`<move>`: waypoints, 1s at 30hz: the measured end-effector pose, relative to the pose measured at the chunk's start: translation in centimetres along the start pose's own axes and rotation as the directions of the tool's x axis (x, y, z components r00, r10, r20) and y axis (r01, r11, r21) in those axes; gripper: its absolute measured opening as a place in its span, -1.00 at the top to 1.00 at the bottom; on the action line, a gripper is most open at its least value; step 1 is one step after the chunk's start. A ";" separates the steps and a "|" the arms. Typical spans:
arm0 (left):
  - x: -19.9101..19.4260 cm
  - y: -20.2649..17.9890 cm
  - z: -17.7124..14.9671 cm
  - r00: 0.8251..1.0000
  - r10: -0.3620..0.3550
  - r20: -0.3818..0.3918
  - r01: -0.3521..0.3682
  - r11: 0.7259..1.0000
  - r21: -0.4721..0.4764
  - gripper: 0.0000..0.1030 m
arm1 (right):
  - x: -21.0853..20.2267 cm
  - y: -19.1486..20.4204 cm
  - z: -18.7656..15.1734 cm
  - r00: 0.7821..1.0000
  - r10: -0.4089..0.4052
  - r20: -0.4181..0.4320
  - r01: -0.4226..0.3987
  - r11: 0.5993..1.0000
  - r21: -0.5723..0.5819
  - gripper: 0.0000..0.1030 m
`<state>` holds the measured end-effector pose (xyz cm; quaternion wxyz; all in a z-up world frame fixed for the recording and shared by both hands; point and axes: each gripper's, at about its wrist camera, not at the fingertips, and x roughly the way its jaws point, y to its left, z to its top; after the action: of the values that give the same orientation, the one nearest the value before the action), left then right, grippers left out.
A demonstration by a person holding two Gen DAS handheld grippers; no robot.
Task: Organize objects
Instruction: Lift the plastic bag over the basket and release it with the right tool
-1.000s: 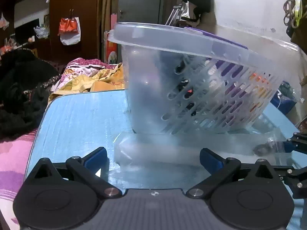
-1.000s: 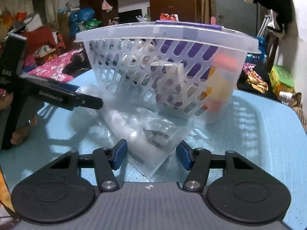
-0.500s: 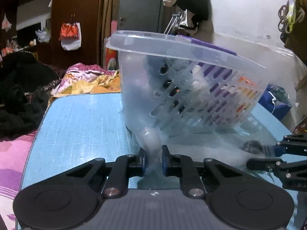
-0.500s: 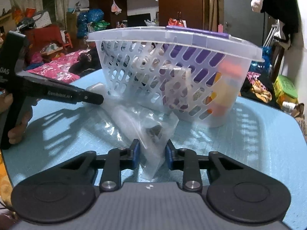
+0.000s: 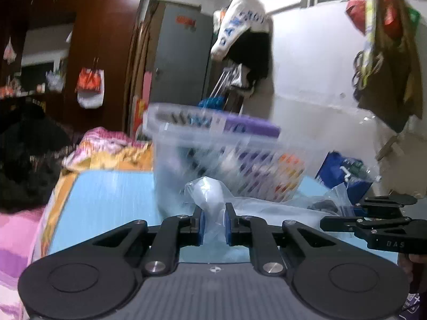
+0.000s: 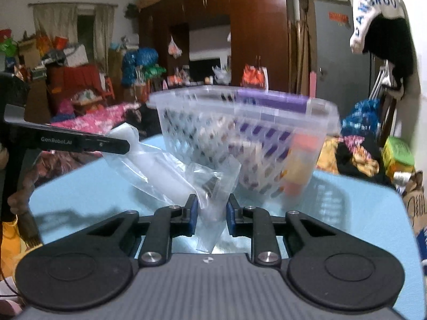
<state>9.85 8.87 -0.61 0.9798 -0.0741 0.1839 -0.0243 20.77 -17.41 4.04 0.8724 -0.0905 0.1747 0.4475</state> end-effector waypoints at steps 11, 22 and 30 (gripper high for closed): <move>-0.5 -4.1 10.6 0.985 0.026 0.168 -0.037 0.997 0.062 0.65 | -2.1 -2.3 10.3 0.980 -0.079 0.185 0.091 0.994 -0.056 0.56; 6.7 -2.4 13.1 0.990 0.109 0.092 -0.113 0.993 0.039 0.64 | 4.5 -6.0 12.9 0.990 -0.099 0.098 0.098 0.995 0.008 0.56; 8.8 -1.6 11.9 0.992 0.114 0.048 -0.116 0.993 0.035 0.64 | 5.6 -7.0 10.7 0.995 -0.086 0.051 0.084 0.996 0.035 0.56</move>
<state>22.37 8.21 7.47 0.9848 -0.0454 0.1649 0.0305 31.86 -13.92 11.80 0.8963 -0.0717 0.1549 0.4094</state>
